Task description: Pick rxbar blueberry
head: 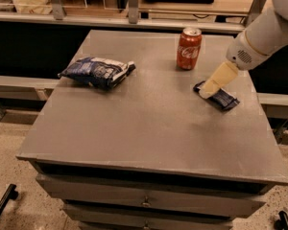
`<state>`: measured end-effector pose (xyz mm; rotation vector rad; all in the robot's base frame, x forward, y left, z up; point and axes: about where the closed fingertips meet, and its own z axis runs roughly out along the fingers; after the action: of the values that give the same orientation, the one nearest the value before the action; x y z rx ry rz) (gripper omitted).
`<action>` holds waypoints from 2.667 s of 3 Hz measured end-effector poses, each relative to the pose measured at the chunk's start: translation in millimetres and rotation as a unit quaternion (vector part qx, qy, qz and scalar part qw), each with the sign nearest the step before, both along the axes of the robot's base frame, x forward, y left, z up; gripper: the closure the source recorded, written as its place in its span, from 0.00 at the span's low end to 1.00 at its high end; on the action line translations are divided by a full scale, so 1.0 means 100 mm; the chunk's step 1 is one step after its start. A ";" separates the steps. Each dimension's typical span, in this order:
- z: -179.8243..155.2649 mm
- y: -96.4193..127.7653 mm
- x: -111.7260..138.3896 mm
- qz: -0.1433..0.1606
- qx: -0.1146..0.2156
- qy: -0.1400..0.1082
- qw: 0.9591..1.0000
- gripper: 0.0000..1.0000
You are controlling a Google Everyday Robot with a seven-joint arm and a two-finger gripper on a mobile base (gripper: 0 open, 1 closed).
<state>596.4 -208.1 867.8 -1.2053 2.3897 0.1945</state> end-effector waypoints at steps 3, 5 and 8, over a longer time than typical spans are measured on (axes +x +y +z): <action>-0.24 -0.01 0.14 -0.056 -0.013 -0.001 0.998 0.00; -0.05 -0.46 -0.34 -0.106 -0.029 0.001 0.994 0.00; -0.59 -0.08 -0.11 -0.083 -0.032 0.028 0.996 0.00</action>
Offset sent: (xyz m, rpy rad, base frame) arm 0.0180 0.0068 -0.0183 -0.0173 -0.0027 -0.0463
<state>585.3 -216.0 809.1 -1.0344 2.5473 0.1008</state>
